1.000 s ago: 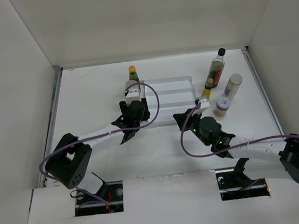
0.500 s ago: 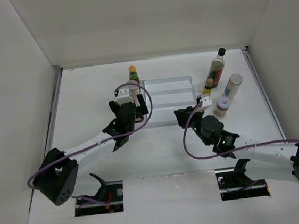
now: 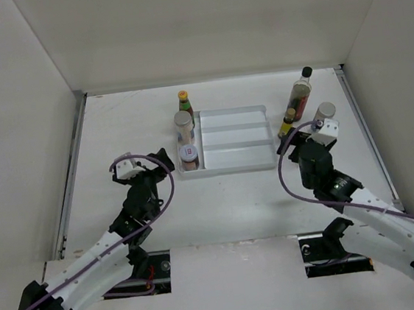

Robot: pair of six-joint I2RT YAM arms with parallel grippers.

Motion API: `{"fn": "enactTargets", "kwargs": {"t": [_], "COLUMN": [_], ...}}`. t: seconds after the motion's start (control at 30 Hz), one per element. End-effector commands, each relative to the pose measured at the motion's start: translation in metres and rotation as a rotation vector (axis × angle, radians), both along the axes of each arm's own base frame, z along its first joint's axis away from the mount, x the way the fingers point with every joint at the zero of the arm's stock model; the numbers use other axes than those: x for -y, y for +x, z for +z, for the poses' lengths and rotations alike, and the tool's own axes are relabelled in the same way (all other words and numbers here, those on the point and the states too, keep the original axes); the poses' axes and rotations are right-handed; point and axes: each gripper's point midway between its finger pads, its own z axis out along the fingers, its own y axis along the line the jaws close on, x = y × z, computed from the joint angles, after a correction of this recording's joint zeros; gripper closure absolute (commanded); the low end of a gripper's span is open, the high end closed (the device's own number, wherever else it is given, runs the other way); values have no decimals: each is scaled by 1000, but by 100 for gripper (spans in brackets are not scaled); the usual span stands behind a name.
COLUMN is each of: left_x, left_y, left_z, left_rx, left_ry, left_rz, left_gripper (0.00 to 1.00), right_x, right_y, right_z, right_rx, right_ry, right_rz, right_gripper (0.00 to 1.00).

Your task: Organize the condiment bottles

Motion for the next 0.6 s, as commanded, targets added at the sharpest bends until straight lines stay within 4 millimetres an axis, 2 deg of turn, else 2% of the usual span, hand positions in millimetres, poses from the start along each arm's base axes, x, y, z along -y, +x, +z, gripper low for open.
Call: {"fn": "enactTargets", "kwargs": {"t": [0.0, 0.1, 0.27, 0.4, 0.57], "left_x": [-15, -17, -15, -12, -9], "left_y": [4, 12, 14, 14, 14], "left_z": [-39, -61, -90, -93, -97], "left_rx": [-83, -137, -203, -197, -196], "left_ry": [-8, -50, -134, -147, -145], "left_rz": [67, 51, 14, 5, 0], "left_gripper": [0, 0, 0, 0, 0], "right_x": [45, 63, 74, 77, 81], "right_y": [-1, 7, 30, 50, 68], "right_z": [-22, -32, -37, -40, -63], "right_rx": [-135, -196, -230, -236, -310], "right_ry": [-63, -67, -69, -58, -41], "right_rz": [-166, -211, -219, -193, -171], "right_gripper": [4, 0, 0, 0, 0]}}
